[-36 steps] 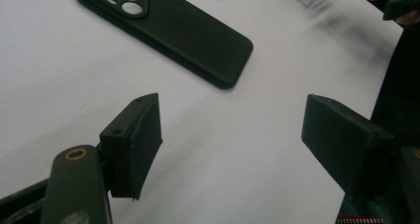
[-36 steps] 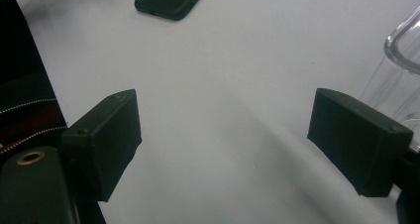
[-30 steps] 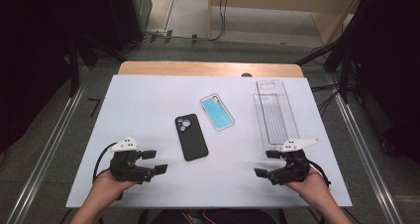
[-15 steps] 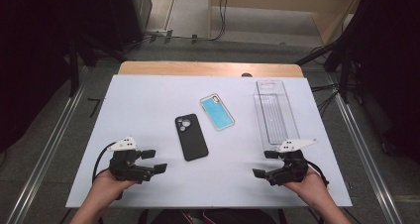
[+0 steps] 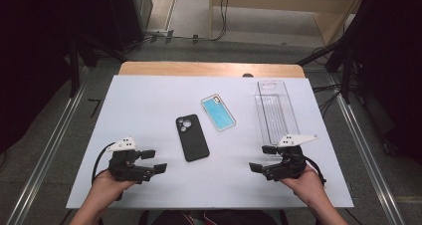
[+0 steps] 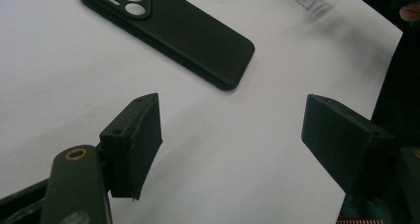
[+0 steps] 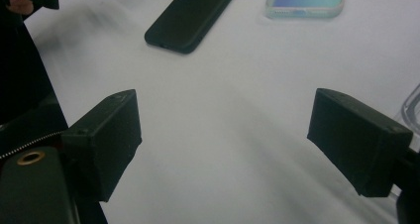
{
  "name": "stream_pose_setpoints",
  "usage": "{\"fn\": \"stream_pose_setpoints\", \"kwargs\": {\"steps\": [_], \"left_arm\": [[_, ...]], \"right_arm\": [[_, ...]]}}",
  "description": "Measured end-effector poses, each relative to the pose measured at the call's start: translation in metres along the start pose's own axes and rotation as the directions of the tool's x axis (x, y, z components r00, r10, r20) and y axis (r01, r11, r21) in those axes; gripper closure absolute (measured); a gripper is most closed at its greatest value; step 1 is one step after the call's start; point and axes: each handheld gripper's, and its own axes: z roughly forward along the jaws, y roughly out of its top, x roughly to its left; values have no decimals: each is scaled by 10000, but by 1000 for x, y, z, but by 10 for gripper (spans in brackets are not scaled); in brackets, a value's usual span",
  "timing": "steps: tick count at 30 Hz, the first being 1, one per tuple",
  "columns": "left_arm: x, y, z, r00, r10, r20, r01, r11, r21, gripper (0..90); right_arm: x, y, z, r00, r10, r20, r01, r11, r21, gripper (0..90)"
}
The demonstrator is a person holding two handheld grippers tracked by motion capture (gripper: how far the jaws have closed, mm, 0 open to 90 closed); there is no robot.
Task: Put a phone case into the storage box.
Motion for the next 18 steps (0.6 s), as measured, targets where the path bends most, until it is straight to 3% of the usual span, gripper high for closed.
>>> {"fn": "stream_pose_setpoints", "kwargs": {"steps": [6, 18], "left_arm": [[-1, 0, 1, 10000, -10, 11, 10, 10000, 7, 241], [0, 0, 0, 10000, -11, -9, 11, 10000, 54, 241]], "right_arm": [[5, 7, 1, 9995, -137, 281, 141, 9998, -147, 114], [13, 23, 17, 9991, -289, 306, 289, 9996, -1, 114]]}}
